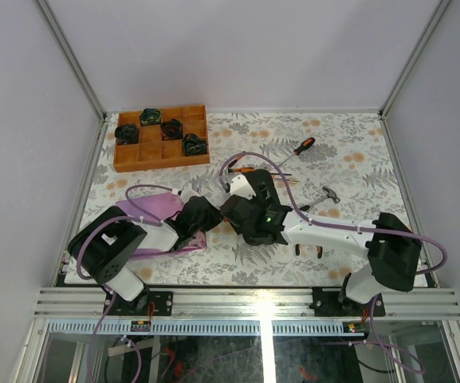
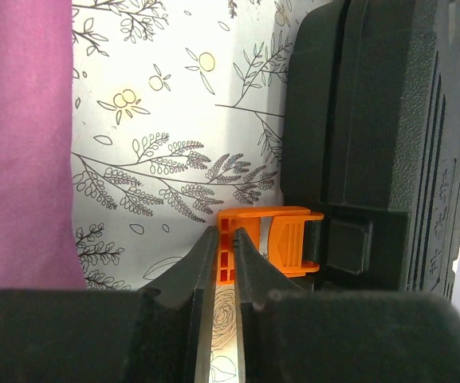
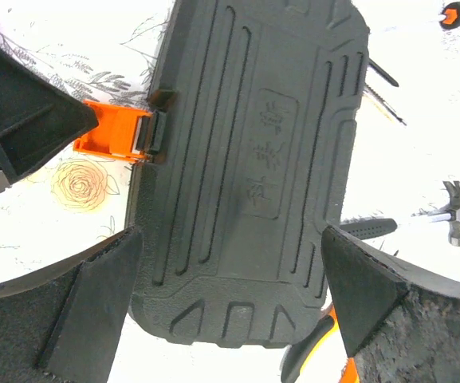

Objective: Sort the tools into containers
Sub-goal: Open the storage box at the center of the board.

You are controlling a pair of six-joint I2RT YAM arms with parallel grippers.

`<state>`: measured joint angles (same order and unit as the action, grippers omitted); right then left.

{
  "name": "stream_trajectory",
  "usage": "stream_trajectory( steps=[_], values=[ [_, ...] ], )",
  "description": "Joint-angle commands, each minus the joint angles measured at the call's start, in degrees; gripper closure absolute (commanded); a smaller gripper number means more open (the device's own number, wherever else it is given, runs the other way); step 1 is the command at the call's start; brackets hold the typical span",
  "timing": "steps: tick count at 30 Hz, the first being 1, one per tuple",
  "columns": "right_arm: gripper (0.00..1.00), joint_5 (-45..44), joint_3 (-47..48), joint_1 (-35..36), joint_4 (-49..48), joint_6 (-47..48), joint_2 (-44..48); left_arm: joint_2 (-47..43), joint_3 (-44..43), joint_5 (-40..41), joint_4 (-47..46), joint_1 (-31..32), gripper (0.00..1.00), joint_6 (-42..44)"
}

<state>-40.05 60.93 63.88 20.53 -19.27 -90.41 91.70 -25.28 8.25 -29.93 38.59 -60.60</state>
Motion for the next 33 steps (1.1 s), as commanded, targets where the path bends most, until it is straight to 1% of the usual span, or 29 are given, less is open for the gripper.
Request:
stream_trajectory(
  steps=[1,4,7,13,22,27,33],
  values=[
    [0.01,-1.8,1.8,-1.6,1.8,-0.3,4.6,3.0,3.5,1.0,16.5,0.6,1.0,2.6],
    [0.02,-0.6,0.9,-3.3,2.3,-0.6,7.5,3.0,3.5,1.3,16.7,0.6,1.0,2.7],
    [0.01,1.8,-1.1,-4.4,0.0,1.0,10.5,2.9,3.4,1.3,16.9,0.6,1.0,2.7],
    [0.01,5.8,-1.8,-3.7,-2.9,1.4,8.7,3.4,3.4,1.0,16.2,0.6,1.0,2.7],
    [0.01,0.9,0.8,1.1,-3.2,0.6,-0.9,4.1,3.3,0.8,15.6,0.6,1.0,3.1],
    [0.01,-1.5,1.0,2.4,-4.2,0.6,-4.5,4.3,3.4,0.8,15.4,0.6,1.0,3.1],
    [0.01,-7.0,1.0,2.8,-2.8,-0.4,-8.5,4.5,3.3,0.9,15.4,0.5,1.0,3.3]
  ],
)
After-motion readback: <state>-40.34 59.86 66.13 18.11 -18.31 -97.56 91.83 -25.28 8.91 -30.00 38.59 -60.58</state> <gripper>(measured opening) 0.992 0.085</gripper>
